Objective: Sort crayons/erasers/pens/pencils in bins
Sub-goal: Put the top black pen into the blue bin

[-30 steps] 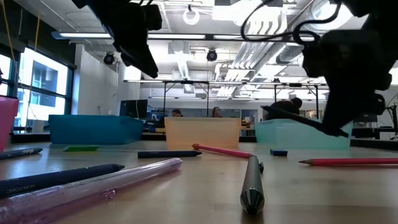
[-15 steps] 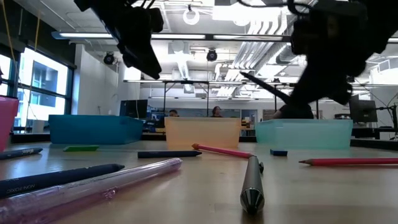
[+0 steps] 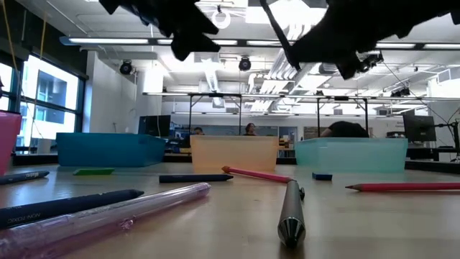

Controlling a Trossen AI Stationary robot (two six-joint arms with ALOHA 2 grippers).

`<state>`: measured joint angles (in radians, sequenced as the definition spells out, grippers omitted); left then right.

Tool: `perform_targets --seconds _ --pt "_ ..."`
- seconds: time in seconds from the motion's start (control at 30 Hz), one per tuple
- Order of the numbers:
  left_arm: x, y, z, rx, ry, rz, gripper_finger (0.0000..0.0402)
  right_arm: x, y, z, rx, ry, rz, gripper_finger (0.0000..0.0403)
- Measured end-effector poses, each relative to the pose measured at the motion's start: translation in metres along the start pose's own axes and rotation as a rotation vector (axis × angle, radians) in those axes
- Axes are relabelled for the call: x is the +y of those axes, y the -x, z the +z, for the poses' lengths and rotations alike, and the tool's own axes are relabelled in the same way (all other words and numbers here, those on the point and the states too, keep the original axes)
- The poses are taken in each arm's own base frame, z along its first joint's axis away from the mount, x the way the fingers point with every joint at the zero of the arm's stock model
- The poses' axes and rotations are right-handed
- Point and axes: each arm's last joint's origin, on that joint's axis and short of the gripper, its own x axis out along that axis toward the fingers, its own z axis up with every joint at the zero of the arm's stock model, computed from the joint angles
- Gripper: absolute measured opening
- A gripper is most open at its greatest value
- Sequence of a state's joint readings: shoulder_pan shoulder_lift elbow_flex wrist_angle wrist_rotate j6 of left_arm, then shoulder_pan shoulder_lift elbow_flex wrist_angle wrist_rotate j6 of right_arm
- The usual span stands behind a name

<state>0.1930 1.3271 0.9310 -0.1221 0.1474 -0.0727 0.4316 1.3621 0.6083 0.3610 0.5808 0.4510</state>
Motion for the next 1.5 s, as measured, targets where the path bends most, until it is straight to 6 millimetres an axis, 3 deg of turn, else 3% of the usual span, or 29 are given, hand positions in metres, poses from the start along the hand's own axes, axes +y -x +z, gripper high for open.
perform_targets --seconds 0.27,0.67,1.0,1.23,1.5 --pt "-0.010 -0.015 0.006 -0.106 -0.039 -0.042 0.0213 0.004 0.000 0.013 -0.113 0.114 0.035 0.0021" --pt "-0.020 -0.043 0.010 -0.243 -0.070 -0.142 0.0213 -0.012 -0.010 0.020 -0.119 0.118 -0.009 0.0021" --pt "-0.020 -0.047 0.018 -0.358 -0.060 -0.152 0.0209 -0.021 -0.015 0.024 -0.118 0.114 -0.018 0.0021" --pt "-0.019 -0.046 0.022 -0.394 -0.063 -0.148 0.0168 -0.024 -0.017 0.026 -0.119 0.112 -0.011 0.0021" --pt "-0.019 -0.046 0.022 -0.394 -0.069 -0.144 0.0092 -0.024 -0.017 0.026 -0.114 0.112 0.009 0.0021"
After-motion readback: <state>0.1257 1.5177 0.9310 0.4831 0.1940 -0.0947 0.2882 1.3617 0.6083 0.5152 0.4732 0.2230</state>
